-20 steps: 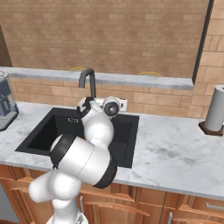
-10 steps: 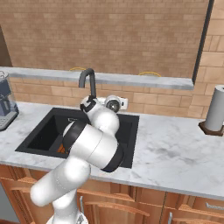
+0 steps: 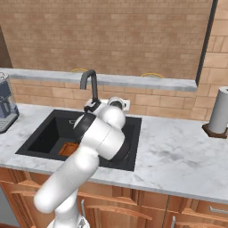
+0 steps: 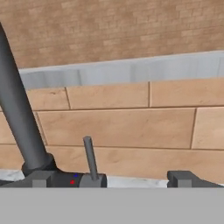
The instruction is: Turn on the sink faucet with hot water and rinse the cutting board for ten seconds, then turn off the faucet. Push the cutting board to reach the water if necessary.
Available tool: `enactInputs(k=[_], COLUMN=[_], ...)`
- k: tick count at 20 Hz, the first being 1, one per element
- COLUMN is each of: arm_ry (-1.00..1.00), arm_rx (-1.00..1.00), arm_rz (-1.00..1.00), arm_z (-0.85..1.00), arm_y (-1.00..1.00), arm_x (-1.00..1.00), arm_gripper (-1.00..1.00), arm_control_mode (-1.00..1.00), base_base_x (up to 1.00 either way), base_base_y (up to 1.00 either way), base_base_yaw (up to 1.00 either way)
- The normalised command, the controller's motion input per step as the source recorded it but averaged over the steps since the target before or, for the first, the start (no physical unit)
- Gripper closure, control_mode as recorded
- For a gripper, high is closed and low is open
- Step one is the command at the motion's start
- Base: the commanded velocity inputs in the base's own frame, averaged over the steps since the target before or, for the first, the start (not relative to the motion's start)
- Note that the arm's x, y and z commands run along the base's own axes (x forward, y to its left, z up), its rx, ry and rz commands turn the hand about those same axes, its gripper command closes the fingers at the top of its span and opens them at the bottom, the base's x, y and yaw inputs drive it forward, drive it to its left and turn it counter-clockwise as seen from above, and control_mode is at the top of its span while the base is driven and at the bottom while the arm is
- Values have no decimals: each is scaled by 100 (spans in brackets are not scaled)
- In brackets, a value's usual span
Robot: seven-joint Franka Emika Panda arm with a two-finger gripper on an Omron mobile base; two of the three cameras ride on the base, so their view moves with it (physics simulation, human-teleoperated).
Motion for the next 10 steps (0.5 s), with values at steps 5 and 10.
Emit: enactInputs(k=[5,10], arm_ry=[0,0], arm_rx=[0,0], arm_rz=[0,0], arm_z=[-23,-20], arm_y=[11,11], arm_x=[27,32], arm_gripper=[-100,-100], arm_control_mode=[-100,-100], base_base_x=[0,0], base_base_y=[0,0], base_base_yaw=[0,0])
